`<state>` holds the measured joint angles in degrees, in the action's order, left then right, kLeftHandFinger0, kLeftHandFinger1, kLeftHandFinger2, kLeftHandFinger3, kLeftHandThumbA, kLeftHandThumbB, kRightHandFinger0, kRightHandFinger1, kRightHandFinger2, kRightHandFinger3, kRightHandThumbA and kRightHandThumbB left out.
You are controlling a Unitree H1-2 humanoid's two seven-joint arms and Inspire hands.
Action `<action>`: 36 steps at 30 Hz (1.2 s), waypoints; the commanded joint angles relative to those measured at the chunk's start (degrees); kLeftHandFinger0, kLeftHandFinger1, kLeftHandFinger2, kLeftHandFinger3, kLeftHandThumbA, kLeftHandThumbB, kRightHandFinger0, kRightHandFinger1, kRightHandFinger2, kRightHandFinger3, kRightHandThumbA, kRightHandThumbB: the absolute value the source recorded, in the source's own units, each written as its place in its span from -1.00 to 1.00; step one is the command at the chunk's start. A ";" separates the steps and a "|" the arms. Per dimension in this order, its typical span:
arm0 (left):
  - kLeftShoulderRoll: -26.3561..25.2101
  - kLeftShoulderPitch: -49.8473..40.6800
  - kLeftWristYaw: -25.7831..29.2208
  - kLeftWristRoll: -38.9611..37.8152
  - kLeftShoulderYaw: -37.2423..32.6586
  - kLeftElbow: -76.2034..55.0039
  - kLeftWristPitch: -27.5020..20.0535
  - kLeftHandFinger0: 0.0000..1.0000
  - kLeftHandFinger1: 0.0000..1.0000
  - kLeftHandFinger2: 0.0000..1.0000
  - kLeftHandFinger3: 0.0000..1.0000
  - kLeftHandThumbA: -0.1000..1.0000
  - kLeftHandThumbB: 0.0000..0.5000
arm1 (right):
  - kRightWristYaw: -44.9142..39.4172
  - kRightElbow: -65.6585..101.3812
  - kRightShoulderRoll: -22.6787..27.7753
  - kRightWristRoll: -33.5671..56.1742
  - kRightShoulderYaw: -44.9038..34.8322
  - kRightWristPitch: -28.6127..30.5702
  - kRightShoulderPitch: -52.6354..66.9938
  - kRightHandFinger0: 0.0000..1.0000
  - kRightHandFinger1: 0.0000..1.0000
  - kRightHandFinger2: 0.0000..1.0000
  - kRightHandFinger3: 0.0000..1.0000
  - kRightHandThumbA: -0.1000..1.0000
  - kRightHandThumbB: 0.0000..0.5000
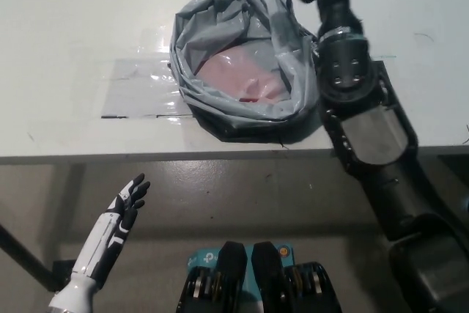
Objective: Use the right hand to pick up a rubix's cube and place it into a plastic bag and lift the bag
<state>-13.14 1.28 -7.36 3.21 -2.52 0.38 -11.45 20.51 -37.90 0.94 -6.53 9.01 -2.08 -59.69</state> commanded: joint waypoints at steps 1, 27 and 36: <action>-0.85 0.40 -0.97 -0.34 -0.01 -1.26 -1.83 1.00 1.00 1.00 1.00 1.00 0.22 | 0.60 -5.90 0.05 -6.34 3.02 6.68 -5.45 -0.90 -0.03 0.85 0.67 -1.00 -0.24; -1.47 1.63 -2.42 0.04 -0.65 -1.31 -2.12 1.00 1.00 1.00 1.00 1.00 0.03 | -6.45 -23.29 2.18 -18.17 18.03 13.75 -5.81 -1.00 -0.69 -0.28 0.26 -0.50 0.06; -1.28 1.42 -2.79 0.12 -0.80 -2.27 -1.09 1.00 1.00 1.00 1.00 1.00 0.10 | -13.86 -19.17 5.24 -20.47 20.25 10.82 -4.72 1.00 1.00 1.00 1.00 0.70 1.00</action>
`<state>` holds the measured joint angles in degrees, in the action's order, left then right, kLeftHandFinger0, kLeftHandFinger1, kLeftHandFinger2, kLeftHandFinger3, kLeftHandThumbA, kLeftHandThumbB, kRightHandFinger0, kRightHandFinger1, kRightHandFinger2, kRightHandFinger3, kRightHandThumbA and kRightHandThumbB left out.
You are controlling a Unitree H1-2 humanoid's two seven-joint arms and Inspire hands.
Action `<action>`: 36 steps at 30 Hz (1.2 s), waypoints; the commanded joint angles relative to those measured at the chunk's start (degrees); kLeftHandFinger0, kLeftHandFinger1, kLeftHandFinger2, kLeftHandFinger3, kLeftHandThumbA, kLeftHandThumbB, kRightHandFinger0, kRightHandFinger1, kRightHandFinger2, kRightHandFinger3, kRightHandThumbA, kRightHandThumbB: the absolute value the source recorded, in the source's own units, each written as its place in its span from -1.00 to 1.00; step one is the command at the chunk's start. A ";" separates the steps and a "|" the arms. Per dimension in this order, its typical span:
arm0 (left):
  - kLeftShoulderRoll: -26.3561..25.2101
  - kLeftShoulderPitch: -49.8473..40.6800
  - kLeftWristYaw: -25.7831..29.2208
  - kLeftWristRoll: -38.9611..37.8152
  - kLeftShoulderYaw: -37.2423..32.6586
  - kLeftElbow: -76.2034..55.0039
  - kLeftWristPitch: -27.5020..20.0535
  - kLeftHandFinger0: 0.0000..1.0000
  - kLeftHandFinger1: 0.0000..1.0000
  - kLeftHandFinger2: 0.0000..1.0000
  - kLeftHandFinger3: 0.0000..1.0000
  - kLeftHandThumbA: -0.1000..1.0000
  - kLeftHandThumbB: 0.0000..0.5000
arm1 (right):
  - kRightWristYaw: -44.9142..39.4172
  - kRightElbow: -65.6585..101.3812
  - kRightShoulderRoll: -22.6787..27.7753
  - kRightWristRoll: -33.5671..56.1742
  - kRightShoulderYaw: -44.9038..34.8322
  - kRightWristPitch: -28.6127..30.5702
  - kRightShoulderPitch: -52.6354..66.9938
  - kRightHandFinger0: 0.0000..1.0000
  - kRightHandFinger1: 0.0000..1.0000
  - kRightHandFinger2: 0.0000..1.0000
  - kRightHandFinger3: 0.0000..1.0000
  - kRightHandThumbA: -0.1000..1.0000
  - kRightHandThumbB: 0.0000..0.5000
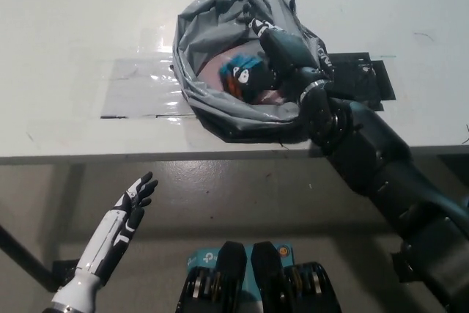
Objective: Use the right hand to pick up a rubix's cube and place it into a plastic bag and lift the bag
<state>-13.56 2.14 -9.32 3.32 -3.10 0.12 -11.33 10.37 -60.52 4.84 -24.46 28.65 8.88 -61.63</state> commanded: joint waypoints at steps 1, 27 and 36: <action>-0.85 0.59 -0.85 0.02 -0.22 -1.97 -1.23 1.00 1.00 1.00 1.00 1.00 0.09 | -3.49 3.87 1.53 -2.98 0.68 -0.43 -2.72 1.00 1.00 1.00 1.00 0.71 1.00; -0.82 0.35 -1.12 -0.25 -0.24 -2.25 -1.01 1.00 1.00 1.00 1.00 1.00 0.01 | 7.68 11.82 3.36 -6.53 -6.83 3.60 -2.58 1.00 1.00 1.00 1.00 0.79 1.00; -0.90 0.55 -1.40 -0.89 -0.23 -1.55 -1.57 1.00 1.00 1.00 1.00 1.00 0.03 | 8.99 9.96 3.06 -7.64 -7.25 0.10 -0.90 1.00 1.00 1.00 1.00 0.66 1.00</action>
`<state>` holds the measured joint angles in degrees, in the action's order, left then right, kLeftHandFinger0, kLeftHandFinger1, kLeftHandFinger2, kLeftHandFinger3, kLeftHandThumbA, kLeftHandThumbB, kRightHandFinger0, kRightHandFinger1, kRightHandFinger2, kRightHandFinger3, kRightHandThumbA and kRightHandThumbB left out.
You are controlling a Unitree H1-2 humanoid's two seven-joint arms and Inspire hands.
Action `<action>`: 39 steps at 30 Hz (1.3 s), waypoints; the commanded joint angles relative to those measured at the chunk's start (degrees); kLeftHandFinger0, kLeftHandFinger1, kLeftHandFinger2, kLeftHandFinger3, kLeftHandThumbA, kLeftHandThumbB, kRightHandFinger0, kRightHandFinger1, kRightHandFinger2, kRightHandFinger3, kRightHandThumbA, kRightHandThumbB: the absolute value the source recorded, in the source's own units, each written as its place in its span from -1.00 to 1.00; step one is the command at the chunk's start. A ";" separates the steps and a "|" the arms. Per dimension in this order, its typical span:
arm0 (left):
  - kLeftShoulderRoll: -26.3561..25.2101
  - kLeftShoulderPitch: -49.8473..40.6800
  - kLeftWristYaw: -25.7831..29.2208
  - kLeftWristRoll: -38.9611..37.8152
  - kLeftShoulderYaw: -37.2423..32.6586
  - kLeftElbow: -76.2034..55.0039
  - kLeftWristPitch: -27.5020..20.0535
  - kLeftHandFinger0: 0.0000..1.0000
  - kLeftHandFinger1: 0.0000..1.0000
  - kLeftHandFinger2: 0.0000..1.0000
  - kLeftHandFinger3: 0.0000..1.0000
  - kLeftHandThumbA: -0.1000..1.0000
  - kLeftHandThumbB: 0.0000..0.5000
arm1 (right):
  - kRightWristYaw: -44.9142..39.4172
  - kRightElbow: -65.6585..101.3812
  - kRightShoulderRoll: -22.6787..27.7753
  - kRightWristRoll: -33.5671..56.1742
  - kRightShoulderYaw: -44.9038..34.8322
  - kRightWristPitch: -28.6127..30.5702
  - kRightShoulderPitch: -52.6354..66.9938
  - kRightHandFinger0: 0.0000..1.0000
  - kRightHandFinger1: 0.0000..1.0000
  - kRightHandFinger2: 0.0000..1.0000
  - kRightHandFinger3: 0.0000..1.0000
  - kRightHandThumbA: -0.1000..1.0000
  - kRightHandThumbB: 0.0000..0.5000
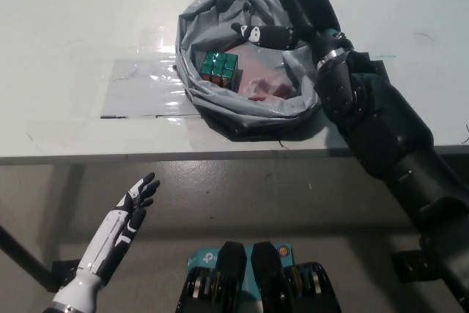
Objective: Use the right hand to pick up a rubix's cube and place it into a plastic bag and lift the bag
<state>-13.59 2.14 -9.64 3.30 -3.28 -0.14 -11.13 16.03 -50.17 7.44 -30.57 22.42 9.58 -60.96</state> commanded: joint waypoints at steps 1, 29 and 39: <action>-0.85 0.42 -1.05 -0.81 -0.06 -1.52 -1.49 1.00 1.00 1.00 1.00 1.00 0.04 | 3.58 -0.67 0.35 -1.67 -1.02 -1.11 -1.12 1.00 1.00 1.00 1.00 0.65 1.00; -0.82 0.04 -0.43 0.51 -0.08 -1.92 -1.20 1.00 1.00 1.00 1.00 1.00 -0.01 | 0.69 -1.38 -0.25 -12.50 5.77 -28.91 3.35 -0.62 -0.56 -0.10 0.80 -0.94 0.12; -0.82 0.36 -0.44 0.71 -0.10 -1.72 -0.99 1.00 1.00 1.00 1.00 1.00 0.00 | 6.99 10.86 0.43 -12.52 3.42 -24.99 5.75 -1.00 -0.84 -0.65 -0.31 -1.00 -0.24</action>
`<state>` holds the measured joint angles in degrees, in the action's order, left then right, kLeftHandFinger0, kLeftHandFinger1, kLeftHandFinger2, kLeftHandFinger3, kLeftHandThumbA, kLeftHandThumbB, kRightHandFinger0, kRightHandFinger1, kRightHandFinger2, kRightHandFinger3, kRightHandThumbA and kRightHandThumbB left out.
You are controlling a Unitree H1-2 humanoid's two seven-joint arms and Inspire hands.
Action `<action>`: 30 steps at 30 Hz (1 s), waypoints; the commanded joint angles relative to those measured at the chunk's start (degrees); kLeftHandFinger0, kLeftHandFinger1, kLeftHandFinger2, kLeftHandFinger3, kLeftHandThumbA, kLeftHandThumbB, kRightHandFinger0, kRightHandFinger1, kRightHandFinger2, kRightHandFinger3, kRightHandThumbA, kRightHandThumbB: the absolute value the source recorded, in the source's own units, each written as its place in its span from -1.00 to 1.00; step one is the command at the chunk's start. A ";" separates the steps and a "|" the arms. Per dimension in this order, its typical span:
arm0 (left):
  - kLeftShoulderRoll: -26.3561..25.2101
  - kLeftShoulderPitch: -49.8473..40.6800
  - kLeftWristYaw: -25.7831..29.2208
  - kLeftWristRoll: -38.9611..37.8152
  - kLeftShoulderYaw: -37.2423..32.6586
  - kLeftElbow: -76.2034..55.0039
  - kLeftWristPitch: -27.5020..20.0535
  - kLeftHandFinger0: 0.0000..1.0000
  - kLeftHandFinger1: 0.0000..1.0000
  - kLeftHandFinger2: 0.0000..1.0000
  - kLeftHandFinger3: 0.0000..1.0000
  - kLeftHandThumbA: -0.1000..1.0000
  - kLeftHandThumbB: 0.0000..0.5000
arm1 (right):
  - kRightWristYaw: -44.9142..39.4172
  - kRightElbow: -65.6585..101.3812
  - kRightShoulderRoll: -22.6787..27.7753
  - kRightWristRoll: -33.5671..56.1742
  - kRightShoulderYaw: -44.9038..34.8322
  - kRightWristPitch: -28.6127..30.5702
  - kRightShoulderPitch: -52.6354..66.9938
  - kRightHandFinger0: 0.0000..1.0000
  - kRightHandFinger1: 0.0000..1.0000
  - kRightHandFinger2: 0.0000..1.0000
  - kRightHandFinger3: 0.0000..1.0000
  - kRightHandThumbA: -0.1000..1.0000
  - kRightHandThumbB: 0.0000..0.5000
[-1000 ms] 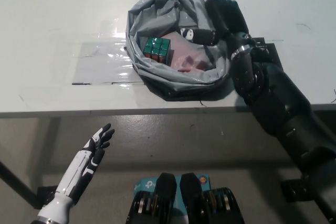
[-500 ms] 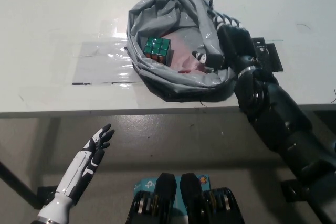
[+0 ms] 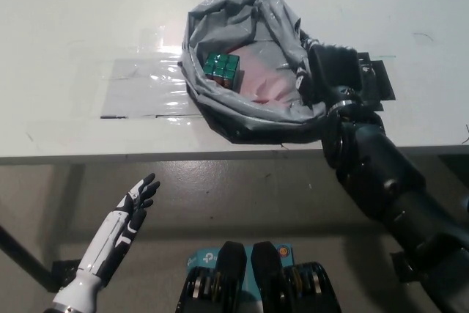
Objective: Use the right hand to pick up a rubix's cube and place it into a plastic bag and lift the bag
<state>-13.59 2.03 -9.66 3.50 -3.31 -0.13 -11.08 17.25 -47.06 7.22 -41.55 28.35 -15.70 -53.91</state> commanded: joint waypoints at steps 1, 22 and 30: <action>-0.84 0.48 -0.37 0.65 -0.08 -1.76 -1.02 1.00 1.00 1.00 1.00 1.00 0.00 | 5.44 9.56 0.50 -1.12 -3.21 0.13 -1.29 -1.00 -0.68 -0.34 -0.20 -1.00 -0.34; -0.24 0.96 -0.02 0.23 0.20 -0.95 -1.72 1.00 1.00 1.00 1.00 1.00 -0.01 | -11.05 26.11 -3.40 18.82 -24.87 -7.20 -25.73 -1.00 -0.39 0.35 0.61 -0.84 -0.34; -0.03 1.76 0.15 0.82 0.04 -0.65 -1.89 1.00 1.00 1.00 1.00 1.00 -0.01 | -9.64 14.21 -1.56 21.65 -28.62 -5.48 -41.25 -1.00 -0.27 0.65 0.85 -1.00 -0.26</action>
<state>-13.34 2.17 -9.63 3.99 -3.30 0.35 -11.02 8.65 -26.14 4.11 -26.53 4.54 -20.71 -73.79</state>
